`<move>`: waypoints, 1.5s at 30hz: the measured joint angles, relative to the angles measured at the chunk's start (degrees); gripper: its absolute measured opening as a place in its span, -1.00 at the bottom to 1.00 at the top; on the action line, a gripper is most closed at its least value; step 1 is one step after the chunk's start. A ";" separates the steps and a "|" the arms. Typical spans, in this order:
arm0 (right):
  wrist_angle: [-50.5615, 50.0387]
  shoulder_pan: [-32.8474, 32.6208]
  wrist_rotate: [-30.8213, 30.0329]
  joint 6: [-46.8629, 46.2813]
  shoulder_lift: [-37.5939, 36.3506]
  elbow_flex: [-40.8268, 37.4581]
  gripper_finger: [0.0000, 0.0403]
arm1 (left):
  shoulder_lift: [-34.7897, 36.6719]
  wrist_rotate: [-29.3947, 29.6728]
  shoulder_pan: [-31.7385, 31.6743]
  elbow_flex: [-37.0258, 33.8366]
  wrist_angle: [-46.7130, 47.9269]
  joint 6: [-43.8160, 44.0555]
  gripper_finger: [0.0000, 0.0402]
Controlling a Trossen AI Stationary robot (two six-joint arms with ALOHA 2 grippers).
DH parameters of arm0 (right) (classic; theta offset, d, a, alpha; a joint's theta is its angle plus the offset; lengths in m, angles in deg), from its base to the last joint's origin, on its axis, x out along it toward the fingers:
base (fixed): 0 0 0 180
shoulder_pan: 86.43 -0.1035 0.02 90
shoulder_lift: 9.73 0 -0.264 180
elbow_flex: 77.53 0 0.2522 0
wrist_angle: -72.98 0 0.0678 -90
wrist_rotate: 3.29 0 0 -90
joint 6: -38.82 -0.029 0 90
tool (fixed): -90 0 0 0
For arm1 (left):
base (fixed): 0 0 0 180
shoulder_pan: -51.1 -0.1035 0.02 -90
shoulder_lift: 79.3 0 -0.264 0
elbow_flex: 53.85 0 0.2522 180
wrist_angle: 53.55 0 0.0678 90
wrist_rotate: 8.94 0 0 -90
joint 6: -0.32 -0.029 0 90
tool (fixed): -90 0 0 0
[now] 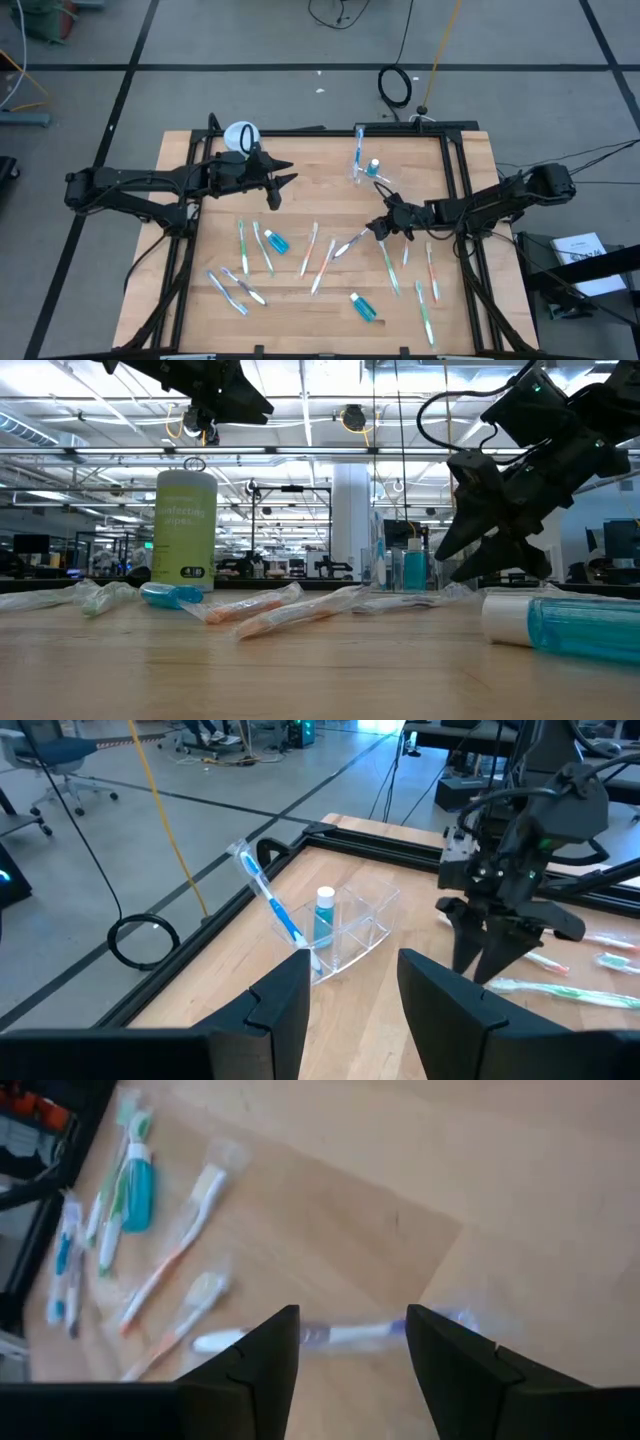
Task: Pick & Place toothbrushing station
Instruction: Put the top purple toothbrush into the transparent organizer
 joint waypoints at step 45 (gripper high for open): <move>19.76 7.00 1.89 -3.66 8.22 -7.32 -0.42 | 0.02 0.01 0.00 0.00 -2.31 -2.96 -0.21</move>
